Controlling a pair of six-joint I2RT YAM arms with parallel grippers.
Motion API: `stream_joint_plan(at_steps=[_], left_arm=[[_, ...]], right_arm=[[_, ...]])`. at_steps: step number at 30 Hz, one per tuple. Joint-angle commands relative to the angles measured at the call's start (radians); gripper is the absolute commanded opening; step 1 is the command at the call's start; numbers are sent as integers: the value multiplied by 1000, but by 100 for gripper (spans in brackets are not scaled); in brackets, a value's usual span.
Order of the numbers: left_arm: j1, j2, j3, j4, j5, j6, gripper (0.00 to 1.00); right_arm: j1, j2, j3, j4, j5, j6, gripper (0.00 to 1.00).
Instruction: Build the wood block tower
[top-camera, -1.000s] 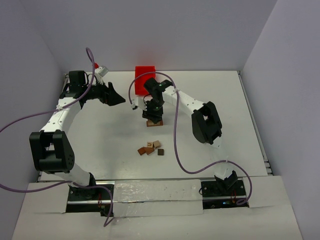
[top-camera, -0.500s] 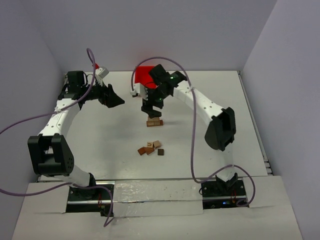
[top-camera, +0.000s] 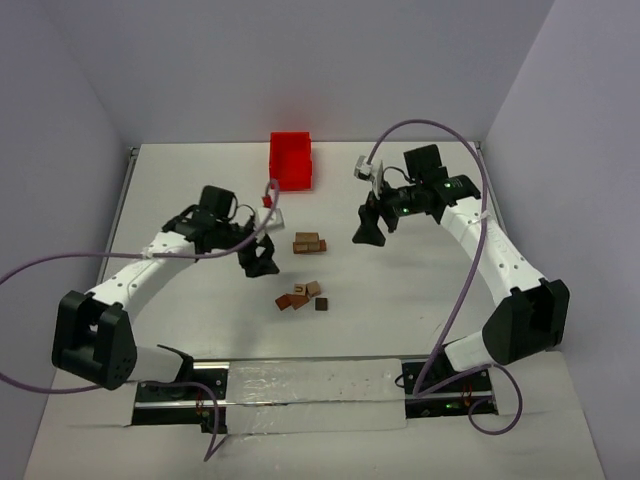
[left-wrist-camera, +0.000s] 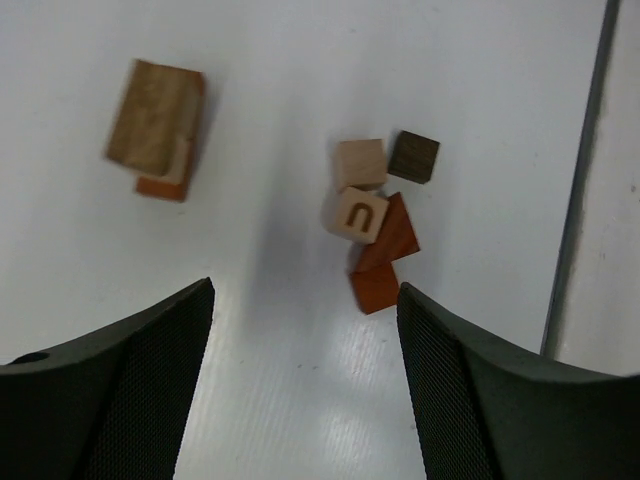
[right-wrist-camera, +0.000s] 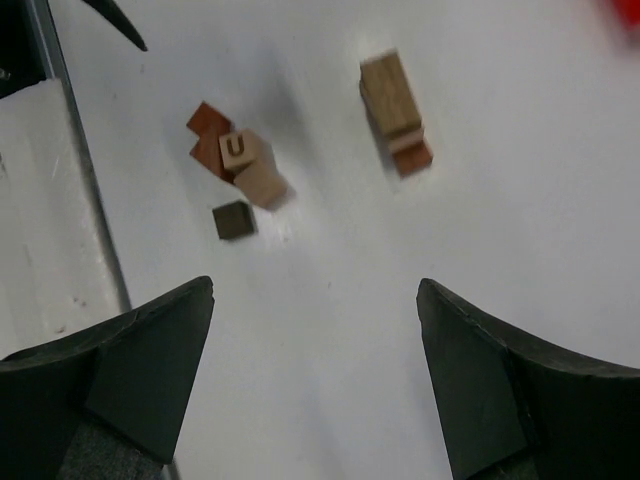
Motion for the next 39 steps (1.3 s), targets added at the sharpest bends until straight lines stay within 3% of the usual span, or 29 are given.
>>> stream_joint_plan(at_steps=[1,7,16,39], left_arm=[[-153,53,-22,123,-197,-6,78],[-314,153,5,252,-364,-118,75],[-426,273,41,298,-479,-198,71],[-465,357,83,245,-384,-204,70]], right_arm=[[-77,-76,-179,91,-45,98,89],[-139,-147,-291,163,3,145,89],[-209,-150,-326,215,15,191,89],[-244,-101,-333,219,-13,175,89]])
